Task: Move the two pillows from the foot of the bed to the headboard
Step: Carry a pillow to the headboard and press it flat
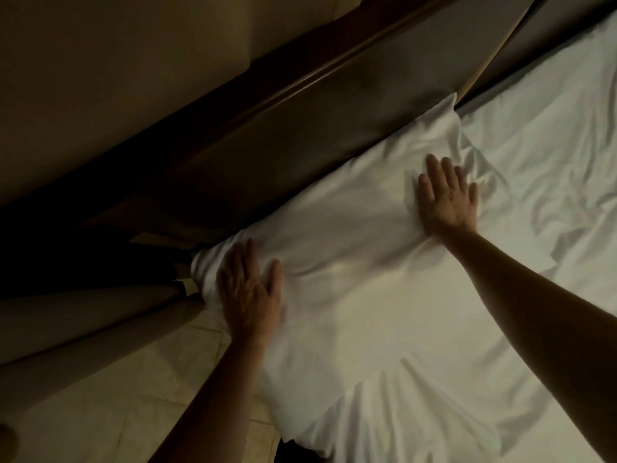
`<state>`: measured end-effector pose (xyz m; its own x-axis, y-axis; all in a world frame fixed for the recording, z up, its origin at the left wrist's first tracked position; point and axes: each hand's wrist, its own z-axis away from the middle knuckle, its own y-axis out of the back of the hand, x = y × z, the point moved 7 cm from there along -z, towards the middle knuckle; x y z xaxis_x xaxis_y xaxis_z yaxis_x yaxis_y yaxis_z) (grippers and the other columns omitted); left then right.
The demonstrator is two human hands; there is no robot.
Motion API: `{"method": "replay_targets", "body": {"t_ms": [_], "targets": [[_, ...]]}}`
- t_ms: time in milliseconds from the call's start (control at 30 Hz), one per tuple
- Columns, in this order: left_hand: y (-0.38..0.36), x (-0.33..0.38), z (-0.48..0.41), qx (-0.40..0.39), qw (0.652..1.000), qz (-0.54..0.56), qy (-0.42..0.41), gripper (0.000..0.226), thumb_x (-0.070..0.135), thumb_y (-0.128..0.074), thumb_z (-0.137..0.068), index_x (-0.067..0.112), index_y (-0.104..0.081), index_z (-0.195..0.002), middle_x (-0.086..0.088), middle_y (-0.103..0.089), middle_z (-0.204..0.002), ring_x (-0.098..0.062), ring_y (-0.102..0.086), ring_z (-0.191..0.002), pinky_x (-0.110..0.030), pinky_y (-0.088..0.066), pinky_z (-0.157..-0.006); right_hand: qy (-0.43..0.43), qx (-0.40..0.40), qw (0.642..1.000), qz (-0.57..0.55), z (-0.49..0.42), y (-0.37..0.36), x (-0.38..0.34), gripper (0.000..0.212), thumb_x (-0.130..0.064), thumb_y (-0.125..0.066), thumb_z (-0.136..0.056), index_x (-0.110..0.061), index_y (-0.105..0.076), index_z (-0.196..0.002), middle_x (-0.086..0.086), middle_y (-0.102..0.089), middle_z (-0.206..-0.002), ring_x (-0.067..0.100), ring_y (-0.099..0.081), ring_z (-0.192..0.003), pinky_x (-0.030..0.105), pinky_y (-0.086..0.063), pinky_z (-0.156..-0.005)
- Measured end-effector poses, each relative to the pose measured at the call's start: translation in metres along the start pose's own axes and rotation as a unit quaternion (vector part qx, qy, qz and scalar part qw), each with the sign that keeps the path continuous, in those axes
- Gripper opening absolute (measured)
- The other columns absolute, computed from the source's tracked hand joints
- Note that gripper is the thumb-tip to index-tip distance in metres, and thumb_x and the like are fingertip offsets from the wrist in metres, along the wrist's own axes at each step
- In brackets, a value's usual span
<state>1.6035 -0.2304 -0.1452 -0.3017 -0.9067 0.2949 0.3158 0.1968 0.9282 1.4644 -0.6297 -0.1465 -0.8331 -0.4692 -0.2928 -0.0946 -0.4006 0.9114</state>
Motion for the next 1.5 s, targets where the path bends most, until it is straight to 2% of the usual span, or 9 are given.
{"method": "replay_targets", "body": {"t_ms": [133,233,500,733,867,1067,1200,1333,1500], "targets": [[0.008,-0.001,0.001,0.003,1.0,-0.016,-0.027,0.067,0.054,-0.038,-0.105,0.023,-0.022,-0.163,-0.006,-0.027,-0.167,-0.027,-0.025,-0.154,-0.048,-0.026,-0.12,-0.043,0.181,0.982,-0.038,0.025,0.04,0.037,0.058,-0.056,-0.014,-0.105,-0.033,-0.026,-0.157,0.004,-0.031,-0.164,0.027,-0.029,-0.149,0.051,-0.019,-0.122],[0.006,-0.007,0.004,-0.006,0.999,-0.014,-0.031,0.066,0.057,-0.034,-0.105,0.029,-0.019,-0.163,-0.004,-0.024,-0.168,-0.026,-0.022,-0.155,-0.051,-0.026,-0.12,-0.129,0.114,0.981,-0.086,0.04,0.021,0.083,0.065,-0.062,-0.008,-0.102,-0.034,-0.015,-0.16,-0.003,-0.017,-0.168,0.017,-0.016,-0.153,0.047,-0.011,-0.124],[-0.001,-0.001,0.0,0.0,0.999,-0.018,-0.028,0.066,0.058,-0.031,-0.103,0.026,-0.028,-0.161,-0.01,-0.032,-0.165,-0.029,-0.028,-0.153,-0.053,-0.026,-0.12,-0.137,0.003,0.99,-0.041,0.03,-0.001,0.115,0.077,-0.071,-0.002,-0.094,-0.033,-0.004,-0.161,-0.007,-0.007,-0.17,0.013,-0.006,-0.155,0.046,-0.005,-0.125],[0.01,0.017,-0.002,0.051,0.996,-0.043,-0.052,0.064,0.054,-0.03,-0.106,0.026,-0.022,-0.162,-0.009,-0.028,-0.167,-0.031,-0.024,-0.154,-0.051,-0.021,-0.122,-0.084,0.079,0.993,-0.017,0.027,0.028,0.058,0.066,-0.074,-0.004,-0.097,-0.047,0.003,-0.157,-0.004,-0.001,-0.17,0.024,0.0,-0.156,0.052,0.01,-0.12],[-0.001,0.038,-0.007,0.036,0.995,-0.032,-0.084,0.063,0.054,-0.029,-0.107,0.028,-0.02,-0.163,-0.007,-0.024,-0.169,-0.026,-0.019,-0.157,-0.045,-0.018,-0.125,-0.022,0.044,0.999,-0.006,0.017,0.003,0.003,0.06,-0.074,-0.004,-0.097,-0.058,0.006,-0.153,-0.006,0.001,-0.17,0.024,0.004,-0.156,0.054,0.013,-0.117],[-0.023,0.03,-0.014,0.006,0.997,-0.047,-0.053,0.063,0.058,-0.025,-0.106,0.033,-0.018,-0.163,-0.005,-0.024,-0.169,-0.026,-0.02,-0.157,-0.047,-0.014,-0.126,-0.041,-0.014,0.999,0.011,0.005,-0.025,-0.003,0.064,-0.076,0.002,-0.093,-0.056,0.005,-0.154,-0.007,0.001,-0.17,0.024,0.006,-0.156,0.057,0.011,-0.12],[-0.013,0.033,-0.008,0.04,0.997,-0.036,-0.063,0.063,0.054,-0.03,-0.107,0.027,-0.021,-0.163,-0.011,-0.026,-0.168,-0.031,-0.023,-0.155,-0.05,-0.018,-0.124,-0.024,0.03,0.999,-0.014,0.012,-0.008,-0.001,0.06,-0.074,-0.003,-0.097,-0.056,0.004,-0.154,-0.008,-0.001,-0.17,0.022,0.004,-0.156,0.053,0.011,-0.12],[-0.007,0.033,0.014,0.062,0.992,-0.028,-0.109,0.065,0.053,-0.032,-0.105,0.029,-0.015,-0.164,-0.006,-0.013,-0.172,-0.028,-0.012,-0.158,-0.052,-0.014,-0.125,-0.117,0.116,0.986,-0.037,0.044,0.008,0.045,0.059,-0.067,-0.007,-0.1,-0.049,-0.002,-0.157,-0.004,-0.005,-0.17,0.023,-0.003,-0.156,0.058,0.003,-0.121],[-0.027,0.024,0.056,0.004,0.989,-0.07,-0.132,0.069,0.056,-0.034,-0.104,0.029,-0.014,-0.164,-0.005,-0.009,-0.172,-0.025,-0.007,-0.159,-0.054,-0.016,-0.124,-0.16,0.051,0.983,-0.074,0.079,-0.014,0.083,0.061,-0.069,-0.008,-0.098,-0.051,0.0,-0.156,-0.003,-0.005,-0.17,0.02,-0.003,-0.156,0.058,-0.001,-0.122]]}}
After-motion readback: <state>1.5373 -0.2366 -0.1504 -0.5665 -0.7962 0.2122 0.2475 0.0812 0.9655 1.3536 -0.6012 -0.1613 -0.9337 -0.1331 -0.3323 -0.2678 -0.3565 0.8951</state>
